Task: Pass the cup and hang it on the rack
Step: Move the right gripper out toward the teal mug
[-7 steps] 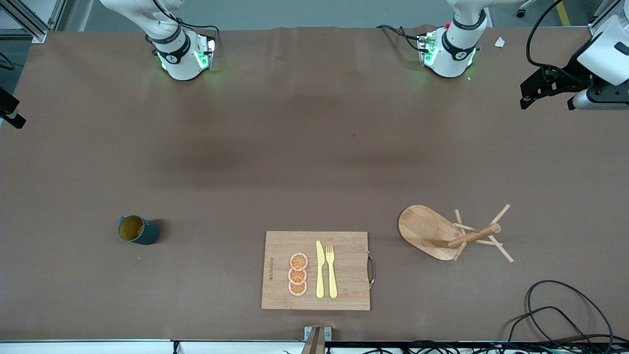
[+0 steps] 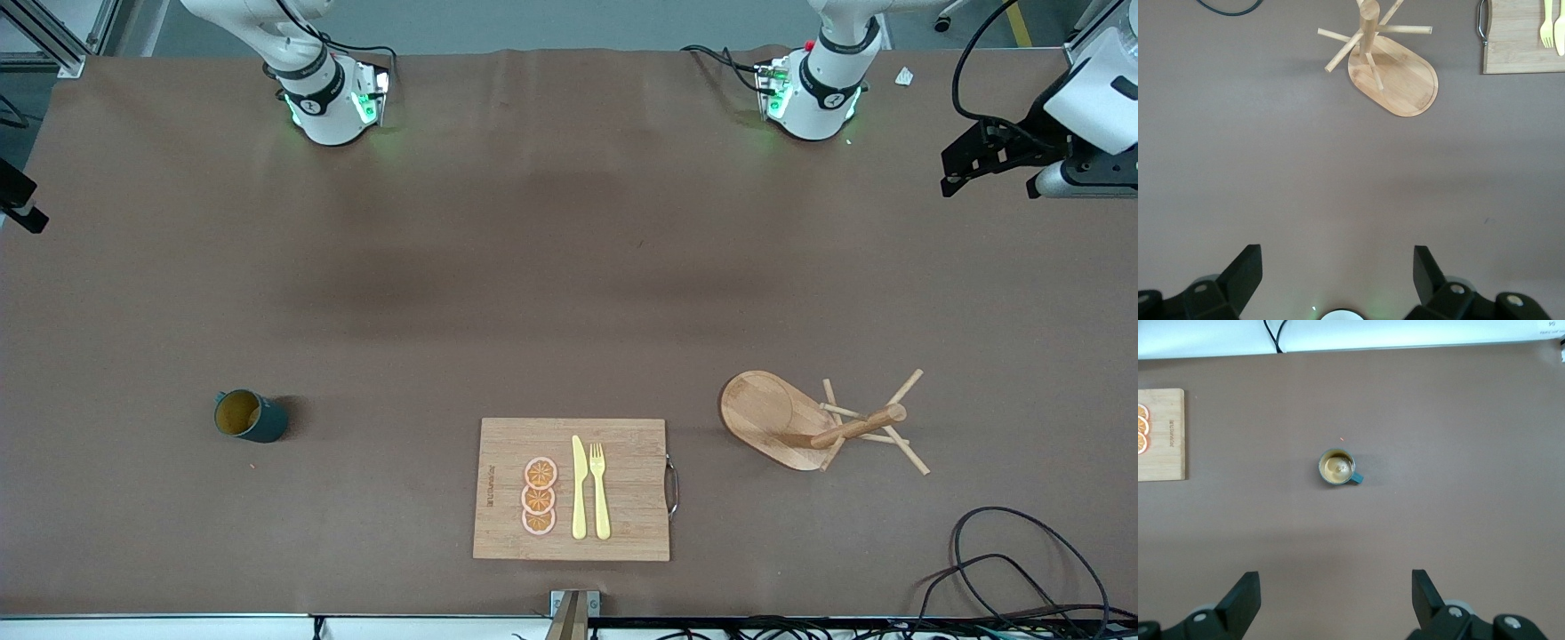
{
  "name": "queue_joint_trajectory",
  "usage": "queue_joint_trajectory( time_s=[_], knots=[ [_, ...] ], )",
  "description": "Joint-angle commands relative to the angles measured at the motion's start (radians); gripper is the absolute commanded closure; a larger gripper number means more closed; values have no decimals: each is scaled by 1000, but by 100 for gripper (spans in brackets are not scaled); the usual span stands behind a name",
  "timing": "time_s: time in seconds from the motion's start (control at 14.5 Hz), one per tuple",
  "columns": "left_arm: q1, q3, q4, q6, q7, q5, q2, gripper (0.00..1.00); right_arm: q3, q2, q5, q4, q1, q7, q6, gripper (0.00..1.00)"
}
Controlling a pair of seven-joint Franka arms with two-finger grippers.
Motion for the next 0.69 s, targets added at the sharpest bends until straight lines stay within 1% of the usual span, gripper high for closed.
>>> queue_joint_trajectory(
  time_s=[0.0, 0.07, 0.21, 0.28, 0.35, 0.41, 0.62],
  knots=[
    [8, 1, 22, -13, 18, -18, 35, 0, 7, 57, 3, 13, -3, 16, 3, 0],
    [6, 1, 22, -13, 17, -17, 37, 0, 8, 81, 3, 15, -2, 17, 8, 0],
    [1, -6, 20, -14, -3, -18, 34, 0, 8, 95, 20, 16, -2, 14, 18, 0],
    [2, -8, 19, -14, -3, -18, 34, 0, 10, 132, 18, 18, 5, 14, 43, 0],
    [3, -8, 16, -14, -3, -18, 34, 0, 13, 207, 11, 18, 17, 14, 94, 0],
    [5, -8, 14, -14, -3, -18, 35, 0, 11, 247, 17, 16, 18, 2, 118, 0],
    [3, -8, 13, -10, -6, -15, 37, 0, 11, 342, 18, 18, 21, 16, 132, 0]
  ],
)
